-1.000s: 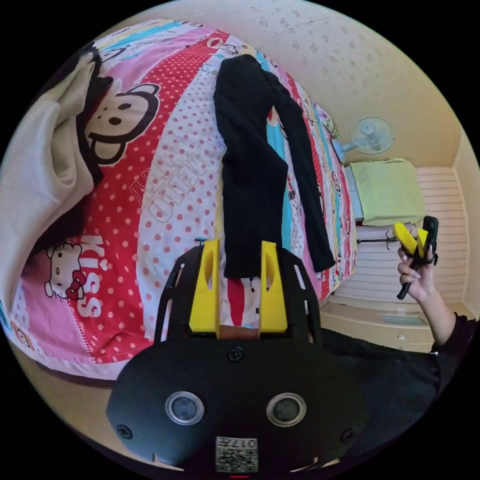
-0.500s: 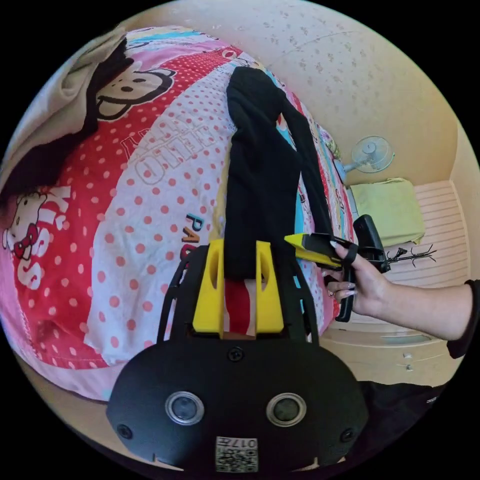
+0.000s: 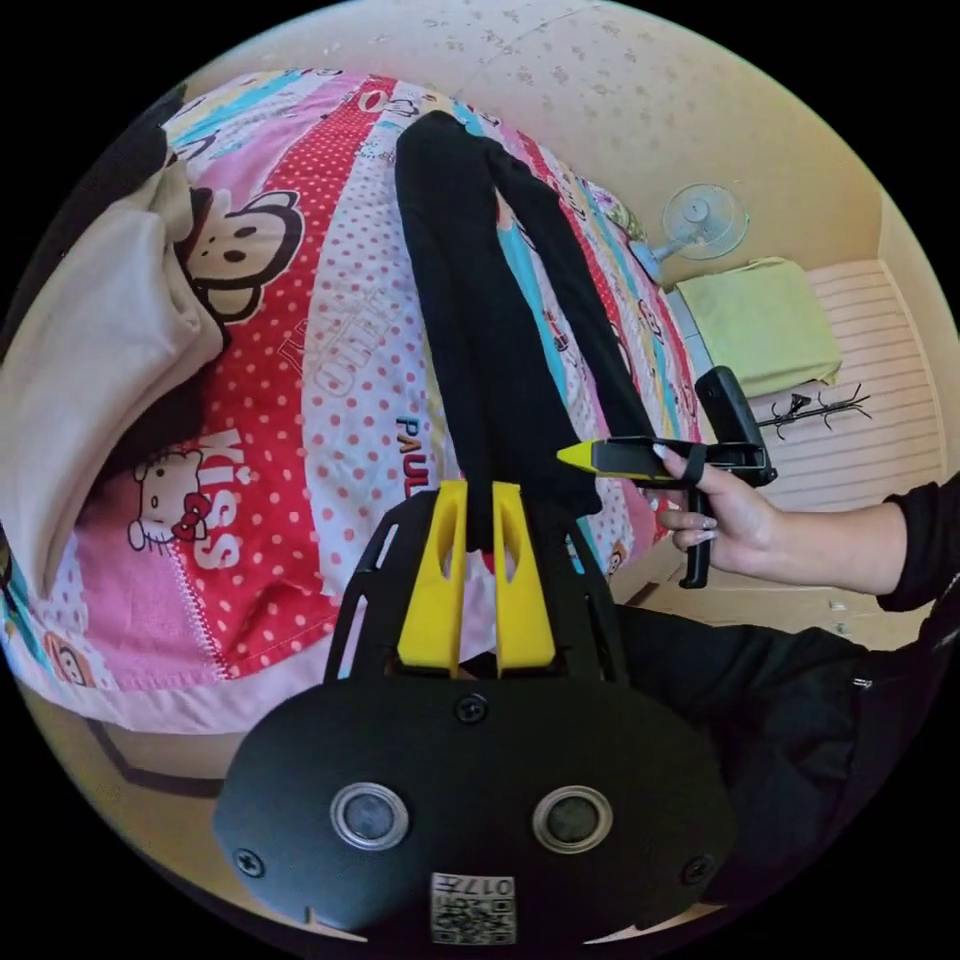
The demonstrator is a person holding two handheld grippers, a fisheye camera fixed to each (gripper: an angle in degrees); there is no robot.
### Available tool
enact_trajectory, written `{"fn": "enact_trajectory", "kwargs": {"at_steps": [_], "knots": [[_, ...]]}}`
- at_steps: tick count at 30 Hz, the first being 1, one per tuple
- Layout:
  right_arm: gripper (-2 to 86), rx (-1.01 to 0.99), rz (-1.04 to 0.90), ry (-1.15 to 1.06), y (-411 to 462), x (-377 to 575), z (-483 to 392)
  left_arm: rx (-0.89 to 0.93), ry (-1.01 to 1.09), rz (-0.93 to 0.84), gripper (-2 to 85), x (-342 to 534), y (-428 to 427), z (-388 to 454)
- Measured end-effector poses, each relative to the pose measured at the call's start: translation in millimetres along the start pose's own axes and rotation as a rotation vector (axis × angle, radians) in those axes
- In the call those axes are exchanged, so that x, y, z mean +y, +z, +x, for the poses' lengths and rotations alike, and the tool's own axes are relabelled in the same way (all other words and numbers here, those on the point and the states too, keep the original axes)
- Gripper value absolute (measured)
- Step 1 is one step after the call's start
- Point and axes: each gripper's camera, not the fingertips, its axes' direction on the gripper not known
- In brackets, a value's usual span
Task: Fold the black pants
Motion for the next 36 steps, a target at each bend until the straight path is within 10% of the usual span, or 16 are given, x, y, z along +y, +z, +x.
{"fn": "enact_trajectory", "kwargs": {"at_steps": [5, 12, 17, 25, 27, 32, 36], "knots": [[8.0, -0.132, -0.037, 0.072, 10.4, -0.2, 51.8, -0.03, -0.146, 0.004, 6.9, 33.2, 27.7, -13.3], [12.9, -0.182, -0.21, -0.428, -55.2, 26.0, 37.3, -0.239, -0.153, 0.081, 9.5, 79.0, 6.1, 48.8], [17.2, -0.087, -0.049, -0.576, -177.2, 44.6, 73.7, 0.034, 0.018, 0.214, 9.2, 61.0, 9.8, 149.4], [15.7, 0.204, 0.246, -0.363, -306.7, 86.8, 188.6, 0.195, -0.164, 0.11, 14.9, -23.1, 236.8, 276.9], [13.7, 0.132, 0.216, -0.301, -302.5, 96.9, 216.7, 0.005, -0.151, 0.103, 12.4, -23.1, 268.0, 297.3], [7.2, -0.047, 0.154, -0.268, -276.2, 108.0, 229.7, -0.077, -0.135, 0.197, 7.9, -0.7, 265.8, 323.1], [4.5, -0.085, 0.203, -0.265, -292.2, 125.2, 206.7, 0.237, -0.275, 0.063, 4.8, -7.6, 232.9, 304.0]]}}
